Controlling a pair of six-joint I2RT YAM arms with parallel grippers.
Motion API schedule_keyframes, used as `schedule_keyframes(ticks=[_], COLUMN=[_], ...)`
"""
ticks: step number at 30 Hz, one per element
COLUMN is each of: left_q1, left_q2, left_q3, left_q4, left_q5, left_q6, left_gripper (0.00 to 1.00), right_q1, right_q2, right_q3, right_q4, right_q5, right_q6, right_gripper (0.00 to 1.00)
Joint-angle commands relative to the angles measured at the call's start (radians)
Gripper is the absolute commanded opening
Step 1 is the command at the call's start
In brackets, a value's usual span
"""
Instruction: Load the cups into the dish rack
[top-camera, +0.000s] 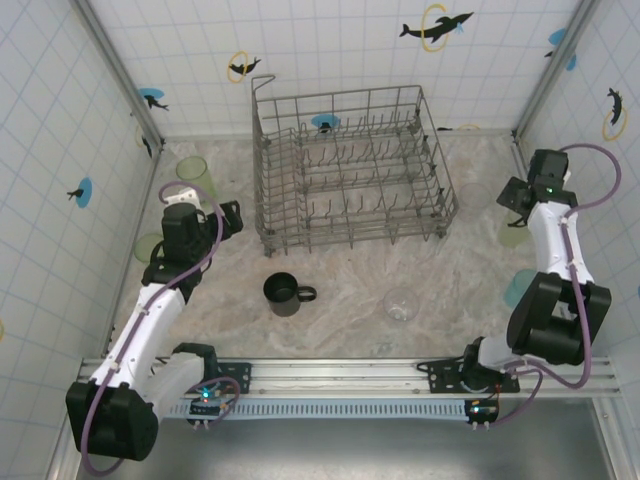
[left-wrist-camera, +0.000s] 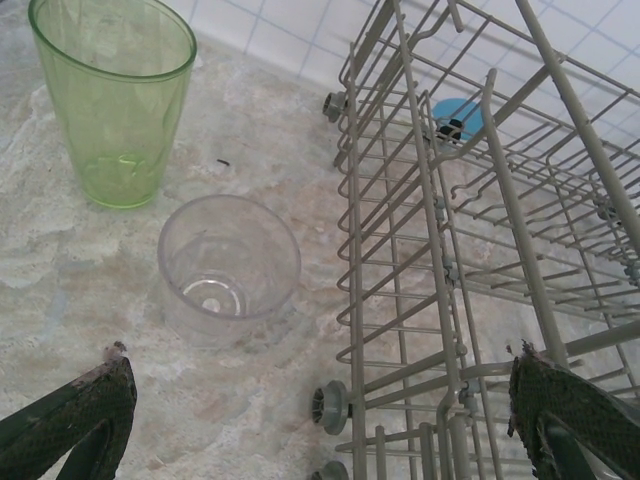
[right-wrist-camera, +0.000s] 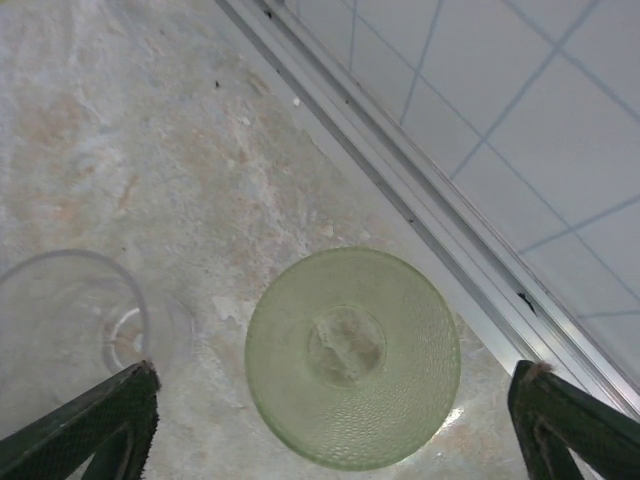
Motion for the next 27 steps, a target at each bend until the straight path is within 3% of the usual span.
schedule_keyframes(ticks=[1, 10, 16, 27], left_q1=[-0.002, -0.002, -0.002, -0.001], left_q2=[-0.001, -0.024, -0.043, -0.042], left_q3=[0.05, 0.072, 0.08, 0.079], left_q4=[-0.027, -0.054, -0.075, -0.096], left_q5=[0.029, 0.044, 0.023, 0.014], left_q6=[-0.014, -0.037, -0.02, -0.013], left_gripper=[0.98, 0.97, 0.98, 0.98], right_q1=[-0.002, -0.003, -0.003, -0.002], right_q2=[0.044, 0.163, 0.239, 0.298], right_q3=[0.055, 0.1, 0.157, 0.159], right_q4=[-0.038, -0.04, -0.061, -0.069], right_q5=[-0.051, -0.086, -0.111, -0.087], right_q6=[-0.022, -0.016, 0.011, 0.031], right_gripper=[0.89, 0.66, 0.59, 0.34])
